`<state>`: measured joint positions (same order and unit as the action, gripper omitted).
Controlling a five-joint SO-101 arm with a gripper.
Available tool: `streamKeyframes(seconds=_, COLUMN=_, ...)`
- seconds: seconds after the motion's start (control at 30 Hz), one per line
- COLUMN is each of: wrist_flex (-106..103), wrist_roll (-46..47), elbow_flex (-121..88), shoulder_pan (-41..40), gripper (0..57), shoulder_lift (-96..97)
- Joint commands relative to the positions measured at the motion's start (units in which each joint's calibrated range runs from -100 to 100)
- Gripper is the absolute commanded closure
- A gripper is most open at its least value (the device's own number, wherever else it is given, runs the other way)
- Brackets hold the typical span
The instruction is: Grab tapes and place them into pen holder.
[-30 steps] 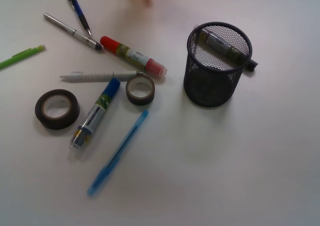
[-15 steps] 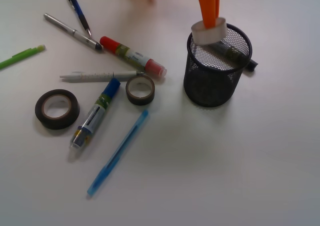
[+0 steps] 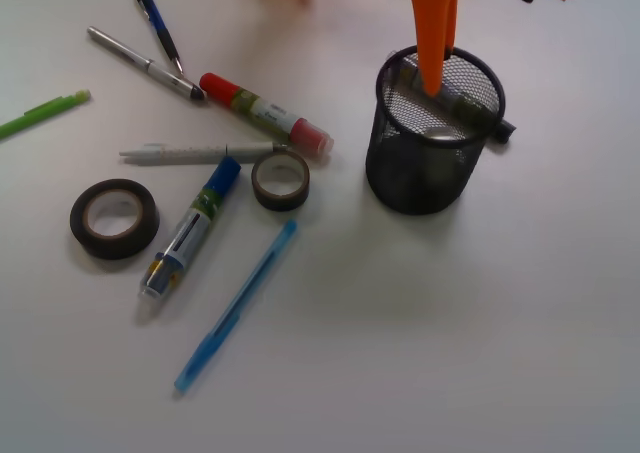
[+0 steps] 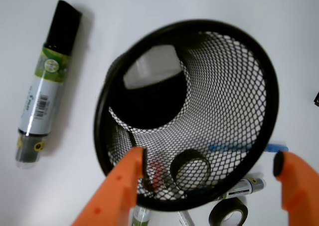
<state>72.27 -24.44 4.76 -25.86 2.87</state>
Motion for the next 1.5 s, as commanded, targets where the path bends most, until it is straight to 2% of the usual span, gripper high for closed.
streamKeyframes(seconds=0.0, wrist_flex=-0.3, wrist_roll=-0.1, elbow_flex=1.2, shoulder_pan=-0.3, gripper=28.1, shoulder_lift=-0.9)
streamKeyframes(seconds=0.13, wrist_flex=3.8, wrist_roll=0.2, elbow_flex=7.7, shoulder_pan=2.5, gripper=28.1, shoulder_lift=-0.9)
streamKeyframes(seconds=0.27, wrist_flex=14.1, wrist_roll=2.2, elbow_flex=20.8, shoulder_pan=9.3, gripper=28.1, shoulder_lift=-0.7)
streamKeyframes(seconds=0.33, wrist_flex=17.3, wrist_roll=4.7, elbow_flex=28.6, shoulder_pan=16.9, gripper=28.0, shoulder_lift=0.1)
streamKeyframes(seconds=0.47, wrist_flex=16.9, wrist_roll=5.8, elbow_flex=29.2, shoulder_pan=30.4, gripper=28.0, shoulder_lift=3.3)
streamKeyframes(seconds=0.57, wrist_flex=16.6, wrist_roll=6.1, elbow_flex=30.0, shoulder_pan=36.8, gripper=28.0, shoulder_lift=10.1)
streamKeyframes(seconds=0.77, wrist_flex=5.8, wrist_roll=9.5, elbow_flex=33.2, shoulder_pan=39.0, gripper=28.0, shoulder_lift=25.3)
streamKeyframes(seconds=1.13, wrist_flex=5.9, wrist_roll=9.8, elbow_flex=59.7, shoulder_pan=42.2, gripper=28.0, shoulder_lift=48.2)
streamKeyframes(seconds=1.47, wrist_flex=5.6, wrist_roll=9.5, elbow_flex=69.7, shoulder_pan=42.3, gripper=27.9, shoulder_lift=61.3)
